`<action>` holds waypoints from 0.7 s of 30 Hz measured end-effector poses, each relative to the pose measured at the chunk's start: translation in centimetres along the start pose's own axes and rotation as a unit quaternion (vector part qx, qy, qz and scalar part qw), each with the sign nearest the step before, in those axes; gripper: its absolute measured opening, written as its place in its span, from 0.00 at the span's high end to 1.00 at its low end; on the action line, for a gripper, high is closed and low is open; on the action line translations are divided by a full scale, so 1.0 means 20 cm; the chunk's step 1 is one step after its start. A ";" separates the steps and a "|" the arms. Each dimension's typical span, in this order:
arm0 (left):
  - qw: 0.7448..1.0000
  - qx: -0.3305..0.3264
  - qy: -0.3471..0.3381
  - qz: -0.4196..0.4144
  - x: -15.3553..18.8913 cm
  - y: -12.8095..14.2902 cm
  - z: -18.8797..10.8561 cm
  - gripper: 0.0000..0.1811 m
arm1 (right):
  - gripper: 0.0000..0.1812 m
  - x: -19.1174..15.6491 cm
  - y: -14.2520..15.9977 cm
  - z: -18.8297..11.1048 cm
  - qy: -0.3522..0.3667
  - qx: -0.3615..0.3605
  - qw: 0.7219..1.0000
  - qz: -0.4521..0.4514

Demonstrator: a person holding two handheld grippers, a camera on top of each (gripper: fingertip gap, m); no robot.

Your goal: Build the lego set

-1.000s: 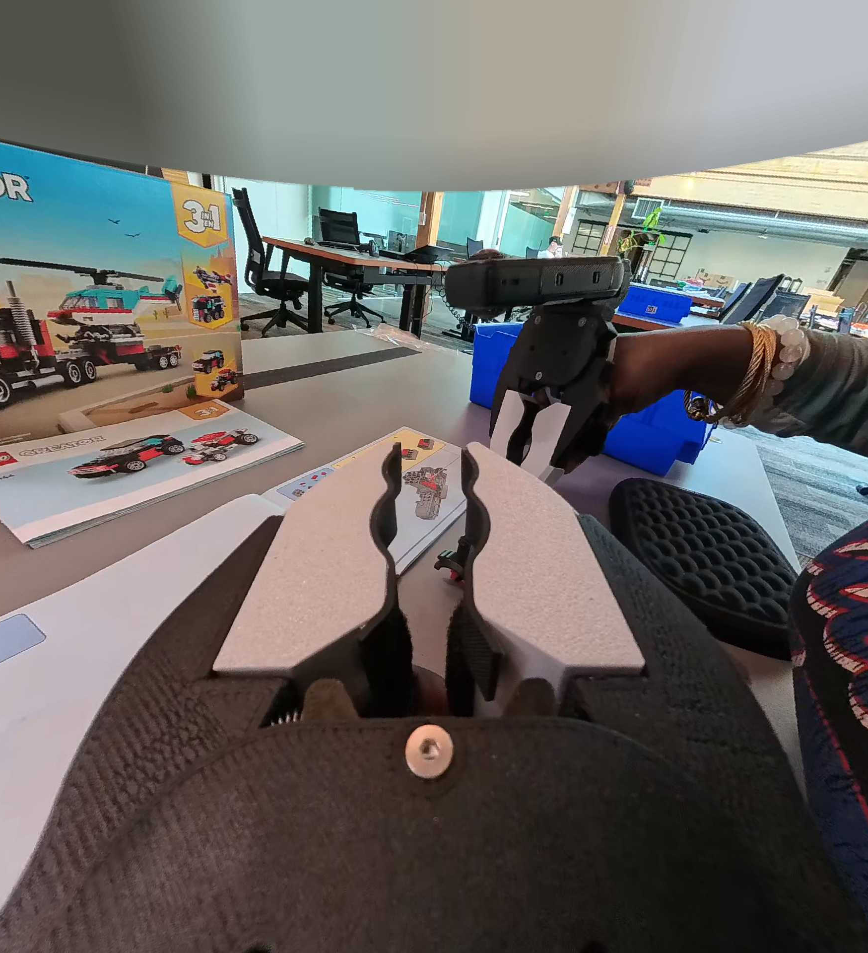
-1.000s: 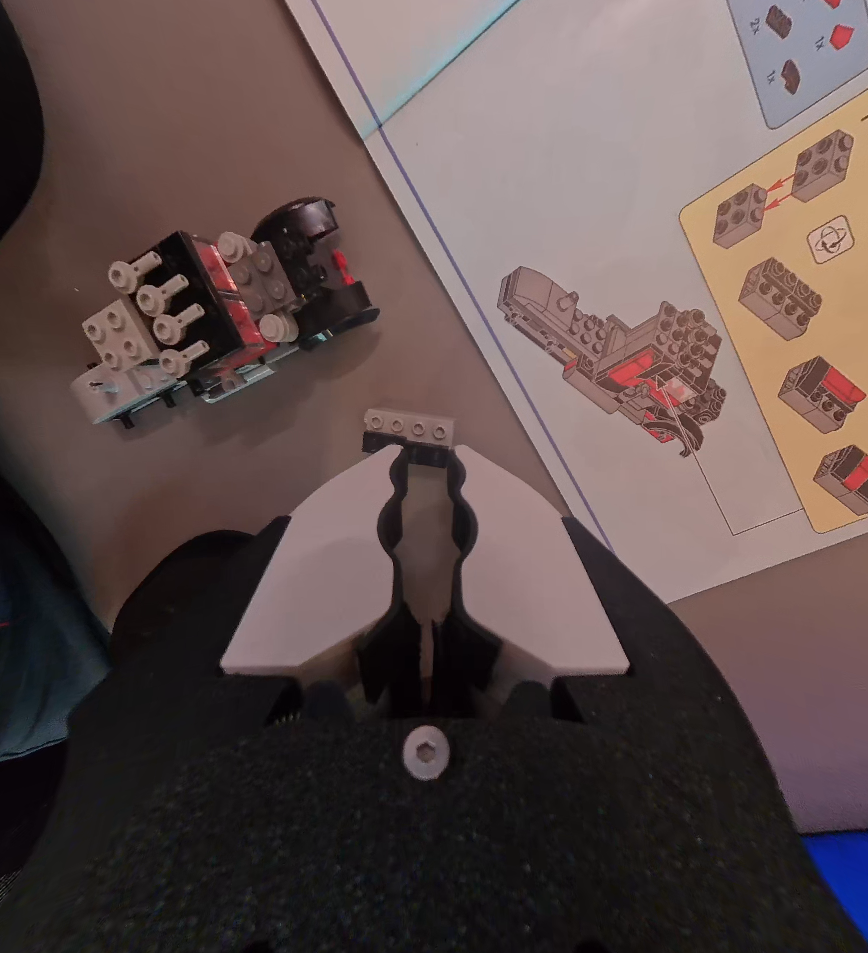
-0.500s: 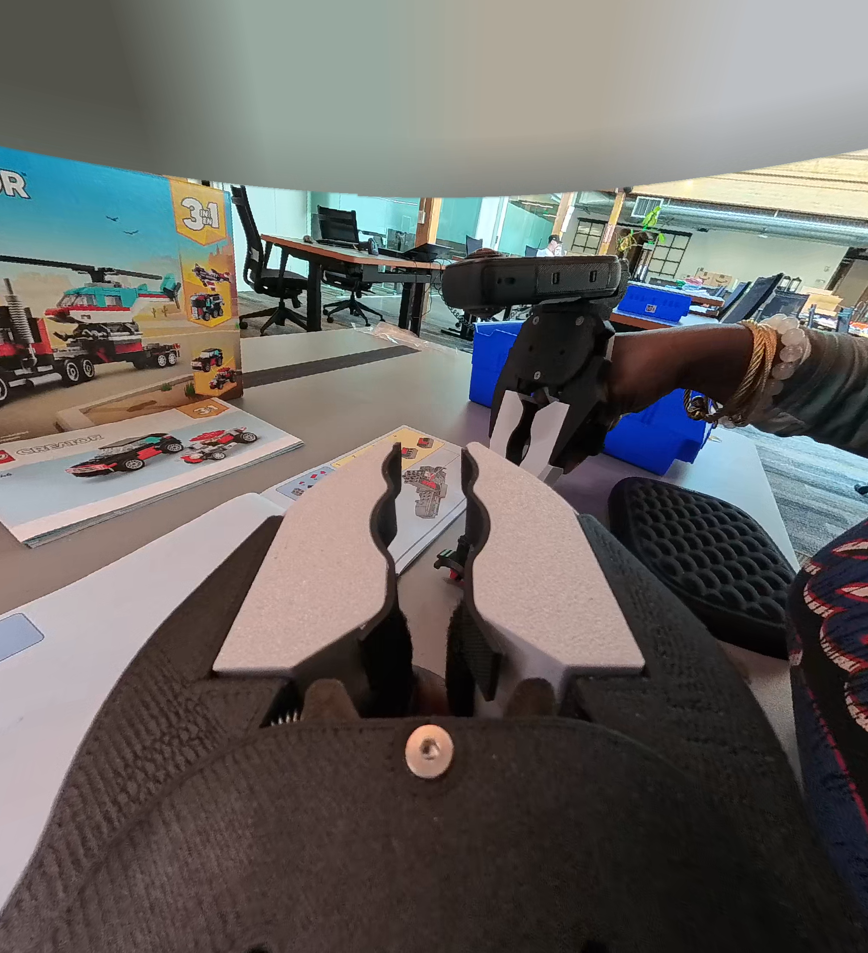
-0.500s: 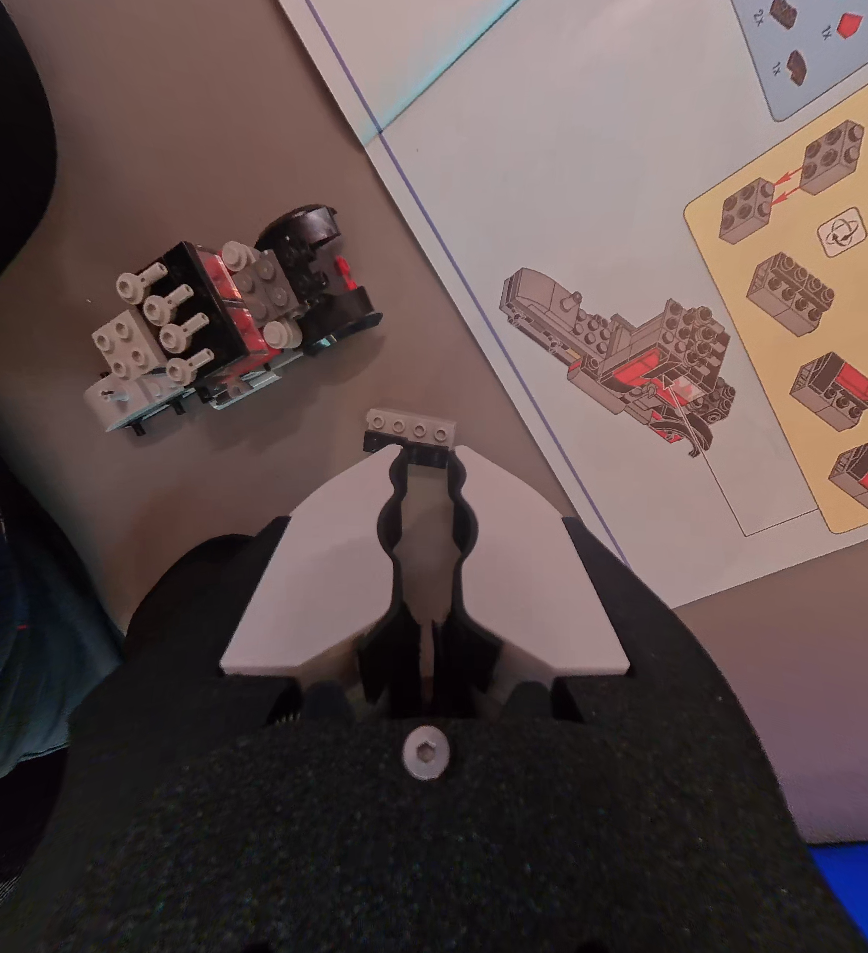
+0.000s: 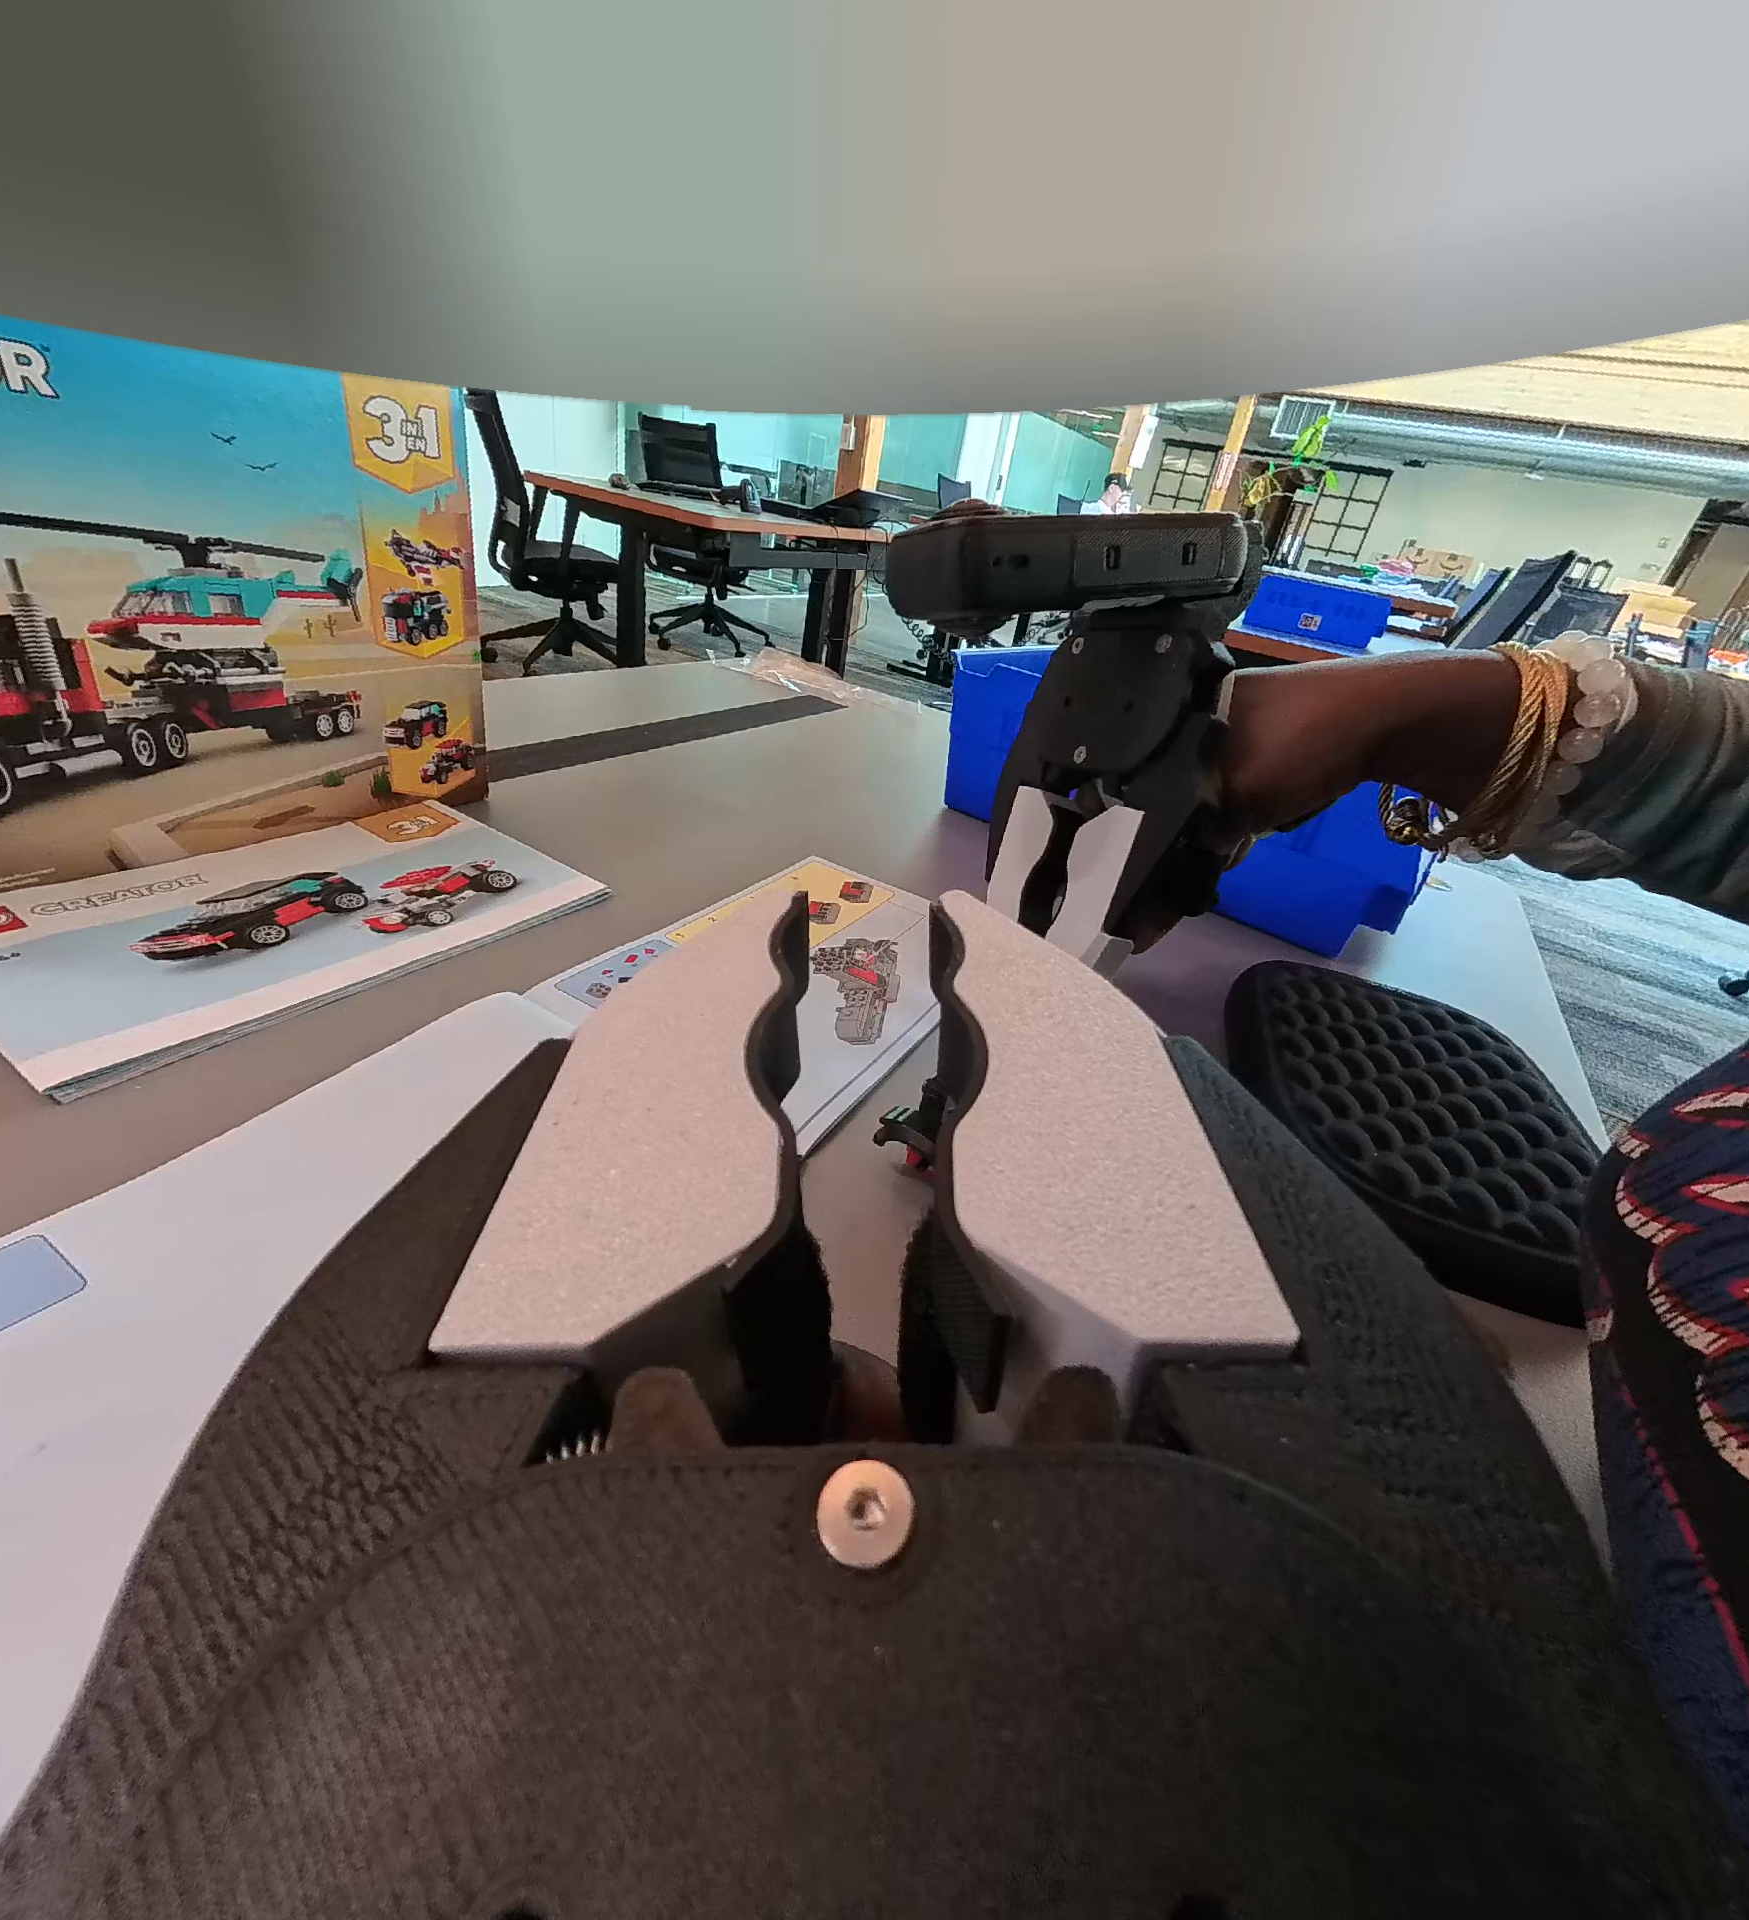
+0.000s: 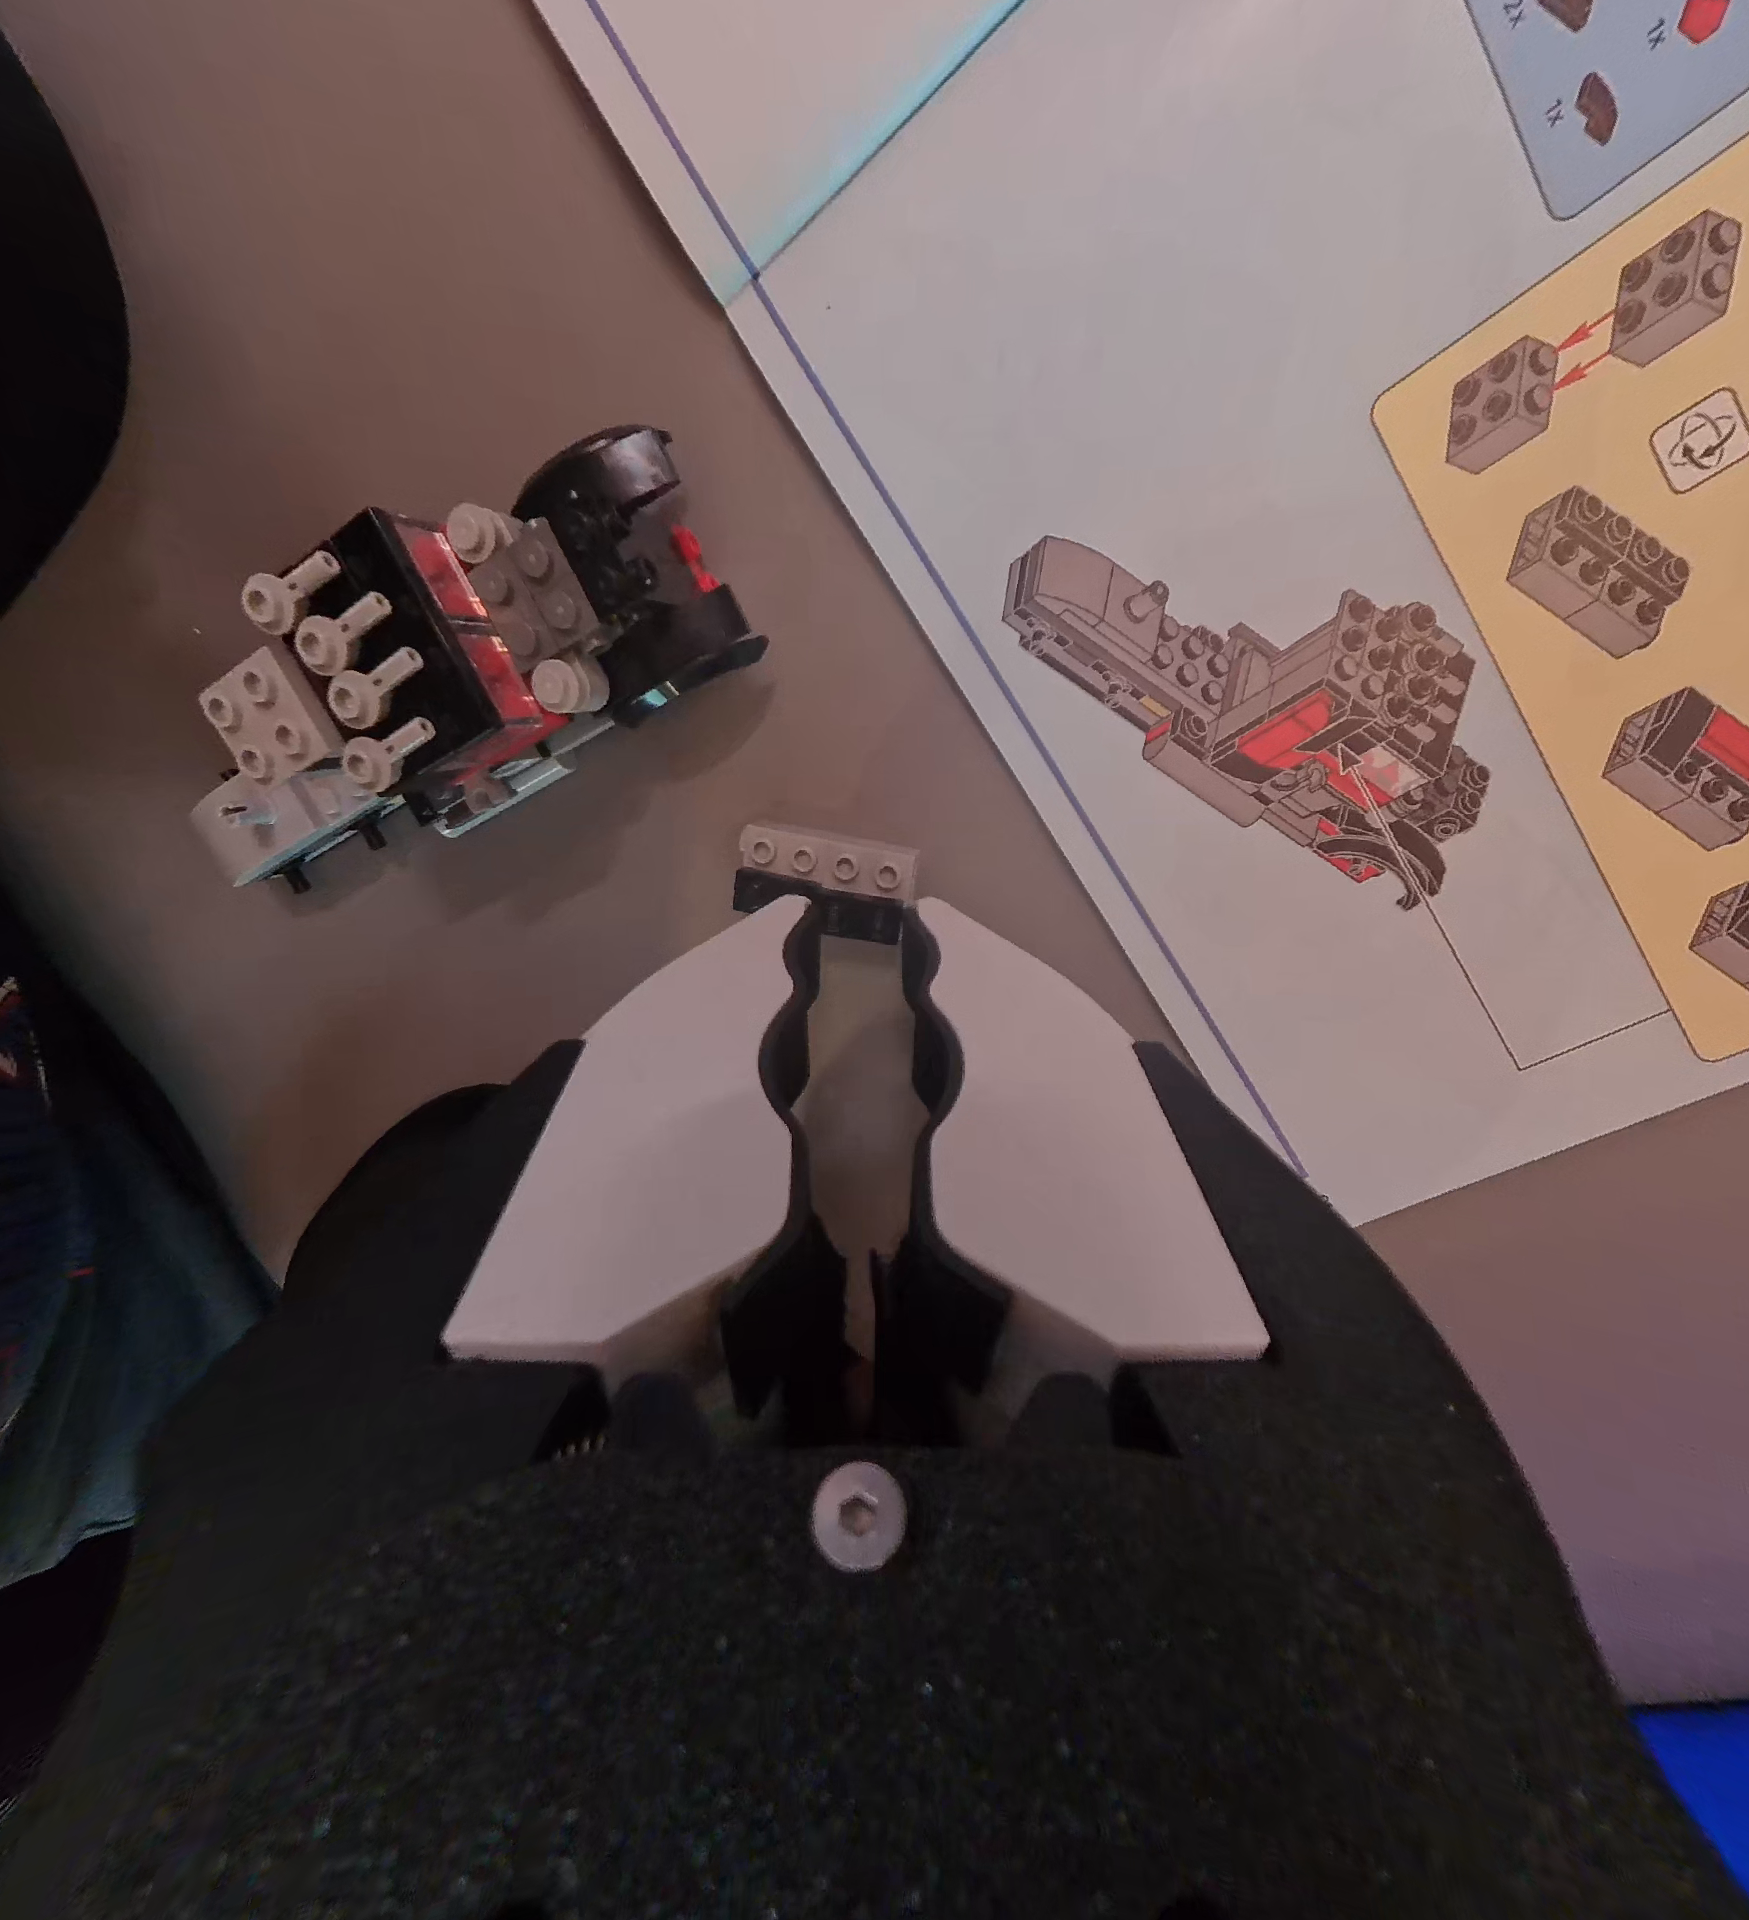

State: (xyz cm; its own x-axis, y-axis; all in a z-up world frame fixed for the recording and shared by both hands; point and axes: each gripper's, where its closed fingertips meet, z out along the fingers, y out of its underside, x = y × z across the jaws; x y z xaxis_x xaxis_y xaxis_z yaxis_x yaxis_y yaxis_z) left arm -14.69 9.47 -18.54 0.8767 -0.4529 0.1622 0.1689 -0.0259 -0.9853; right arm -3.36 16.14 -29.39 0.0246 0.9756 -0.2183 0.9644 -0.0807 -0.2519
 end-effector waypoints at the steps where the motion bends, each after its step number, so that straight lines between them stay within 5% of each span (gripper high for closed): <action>1: 1.000 0.000 0.000 0.000 0.00 0.00 0.00 0.88 | 0.92 0.00 0.00 0.00 0.000 0.000 1.000 0.001; 15: 1.000 0.001 0.000 0.001 0.00 0.00 0.00 0.88 | 0.89 0.00 -0.02 -0.02 -0.001 0.016 1.000 0.009; 21: 1.000 0.000 0.001 0.001 0.00 0.00 0.00 0.88 | 0.96 0.02 0.03 -0.08 0.002 0.041 0.999 -0.018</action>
State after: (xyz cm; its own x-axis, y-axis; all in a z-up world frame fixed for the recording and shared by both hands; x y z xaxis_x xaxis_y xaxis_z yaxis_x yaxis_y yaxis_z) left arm -14.59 9.50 -18.49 0.8763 -0.4541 0.1608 0.1681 -0.0246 -0.9855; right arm -2.28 16.84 -28.14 -0.0080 0.9790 -0.2039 0.9400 -0.0622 -0.3355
